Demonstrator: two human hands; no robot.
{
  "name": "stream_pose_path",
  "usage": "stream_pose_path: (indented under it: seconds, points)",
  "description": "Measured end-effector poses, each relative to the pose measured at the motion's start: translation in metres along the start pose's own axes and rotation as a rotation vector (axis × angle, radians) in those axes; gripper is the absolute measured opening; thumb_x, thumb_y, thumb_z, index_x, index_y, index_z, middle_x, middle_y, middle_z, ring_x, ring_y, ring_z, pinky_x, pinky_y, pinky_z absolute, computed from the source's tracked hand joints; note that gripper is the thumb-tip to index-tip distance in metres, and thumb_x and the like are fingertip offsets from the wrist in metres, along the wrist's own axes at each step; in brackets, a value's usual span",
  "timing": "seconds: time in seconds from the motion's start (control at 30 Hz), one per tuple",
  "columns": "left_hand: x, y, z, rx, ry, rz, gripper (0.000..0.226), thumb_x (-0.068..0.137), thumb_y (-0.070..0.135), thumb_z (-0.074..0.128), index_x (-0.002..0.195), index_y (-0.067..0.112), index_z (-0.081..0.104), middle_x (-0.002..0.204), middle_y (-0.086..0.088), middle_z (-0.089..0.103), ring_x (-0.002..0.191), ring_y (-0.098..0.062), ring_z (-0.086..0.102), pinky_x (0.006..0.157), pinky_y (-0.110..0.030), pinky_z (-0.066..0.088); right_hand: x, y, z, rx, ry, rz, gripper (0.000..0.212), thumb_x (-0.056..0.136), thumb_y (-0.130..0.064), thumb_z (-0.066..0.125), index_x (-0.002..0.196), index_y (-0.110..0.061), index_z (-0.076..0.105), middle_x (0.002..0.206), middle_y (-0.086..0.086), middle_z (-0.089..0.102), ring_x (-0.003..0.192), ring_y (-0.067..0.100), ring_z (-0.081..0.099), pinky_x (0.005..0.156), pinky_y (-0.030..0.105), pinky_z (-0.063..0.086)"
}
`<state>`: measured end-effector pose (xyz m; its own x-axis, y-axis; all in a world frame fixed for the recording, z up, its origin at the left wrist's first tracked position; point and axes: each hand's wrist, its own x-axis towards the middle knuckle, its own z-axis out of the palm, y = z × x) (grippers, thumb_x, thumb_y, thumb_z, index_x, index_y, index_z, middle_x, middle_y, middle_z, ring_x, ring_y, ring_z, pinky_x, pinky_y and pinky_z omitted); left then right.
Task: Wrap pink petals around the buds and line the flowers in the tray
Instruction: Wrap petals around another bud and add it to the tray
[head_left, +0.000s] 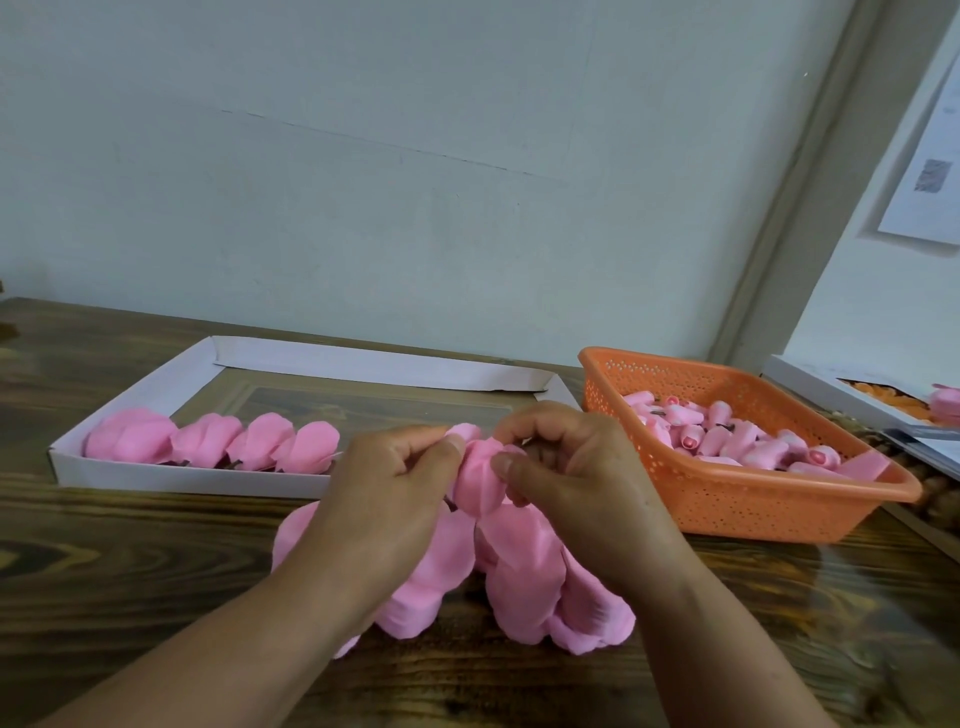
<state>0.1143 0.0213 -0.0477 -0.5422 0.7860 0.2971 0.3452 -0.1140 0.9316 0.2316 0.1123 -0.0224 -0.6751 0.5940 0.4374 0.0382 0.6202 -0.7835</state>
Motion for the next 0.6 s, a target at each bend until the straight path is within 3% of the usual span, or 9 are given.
stream_pose_path:
  seconds: [0.1, 0.17, 0.2, 0.27, 0.3, 0.4, 0.53, 0.6]
  points:
    - [-0.0008, 0.0035, -0.0020, -0.031, -0.053, -0.019, 0.032, 0.096, 0.028, 0.048, 0.080, 0.032, 0.076, 0.077, 0.014, 0.072, 0.076, 0.000, 0.063, 0.065, -0.008, 0.047, -0.0005, 0.0005, -0.0038, 0.005, -0.025, 0.003, 0.021, 0.080, 0.009, 0.062, 0.078, -0.011, 0.068, 0.073, 0.010, 0.065, 0.063, 0.023, 0.058, 0.063, 0.040, 0.052]
    - [-0.0014, 0.0043, -0.0027, -0.015, -0.097, -0.019, 0.032, 0.097, 0.029, 0.046, 0.086, 0.026, 0.076, 0.081, 0.006, 0.073, 0.083, -0.013, 0.065, 0.074, -0.025, 0.051, -0.0004, 0.0007, -0.0042, 0.044, -0.013, 0.026, 0.021, 0.081, 0.009, 0.062, 0.081, -0.012, 0.067, 0.072, 0.014, 0.066, 0.061, 0.021, 0.058, 0.061, 0.037, 0.052]
    - [-0.0016, 0.0043, -0.0028, -0.008, -0.107, -0.011, 0.033, 0.097, 0.029, 0.045, 0.085, 0.023, 0.076, 0.082, -0.003, 0.072, 0.081, -0.023, 0.064, 0.072, -0.029, 0.051, -0.0004, 0.0011, -0.0038, 0.068, -0.007, 0.045, 0.023, 0.081, 0.009, 0.062, 0.085, -0.014, 0.067, 0.073, 0.013, 0.066, 0.059, 0.017, 0.058, 0.060, 0.032, 0.052]
    - [-0.0031, 0.0056, -0.0026, 0.008, -0.113, 0.008, 0.034, 0.097, 0.028, 0.045, 0.082, 0.020, 0.075, 0.078, -0.010, 0.070, 0.075, -0.030, 0.059, 0.064, -0.023, 0.048, -0.0009, 0.0025, -0.0031, 0.098, -0.017, 0.085, 0.030, 0.081, 0.008, 0.062, 0.094, -0.019, 0.066, 0.073, 0.004, 0.065, 0.056, 0.008, 0.058, 0.059, 0.021, 0.051]
    - [-0.0042, 0.0063, -0.0020, 0.013, -0.120, 0.017, 0.034, 0.097, 0.028, 0.045, 0.083, 0.021, 0.075, 0.079, -0.009, 0.071, 0.078, -0.029, 0.061, 0.067, -0.023, 0.051, -0.0013, 0.0028, -0.0029, 0.099, -0.035, 0.100, 0.030, 0.082, 0.007, 0.062, 0.096, -0.019, 0.066, 0.069, -0.003, 0.065, 0.054, 0.005, 0.058, 0.058, 0.018, 0.049]
    - [-0.0065, 0.0061, 0.0009, 0.008, -0.161, 0.006, 0.039, 0.097, 0.034, 0.043, 0.088, 0.013, 0.074, 0.090, -0.015, 0.072, 0.093, -0.035, 0.063, 0.086, -0.042, 0.052, -0.0017, 0.0020, -0.0030, 0.092, -0.050, 0.105, 0.024, 0.082, 0.007, 0.062, 0.085, -0.015, 0.068, 0.056, -0.009, 0.063, 0.050, 0.004, 0.057, 0.054, 0.017, 0.047]
    - [-0.0067, 0.0044, 0.0030, -0.147, -0.176, -0.081, 0.054, 0.096, 0.042, 0.037, 0.088, -0.001, 0.070, 0.091, -0.022, 0.070, 0.095, -0.036, 0.066, 0.094, -0.049, 0.050, -0.0017, 0.0021, -0.0033, 0.135, 0.048, 0.092, 0.024, 0.080, 0.014, 0.058, 0.072, -0.007, 0.066, 0.051, -0.002, 0.059, 0.046, 0.008, 0.052, 0.050, 0.020, 0.046]
    - [-0.0039, 0.0032, 0.0024, -0.247, -0.212, -0.116, 0.050, 0.098, 0.035, 0.035, 0.087, 0.003, 0.073, 0.093, -0.018, 0.072, 0.096, -0.032, 0.067, 0.096, -0.051, 0.049, -0.0019, 0.0014, -0.0024, 0.129, 0.057, 0.096, 0.025, 0.080, 0.014, 0.058, 0.071, -0.008, 0.065, 0.050, -0.003, 0.058, 0.045, 0.007, 0.052, 0.050, 0.020, 0.046]
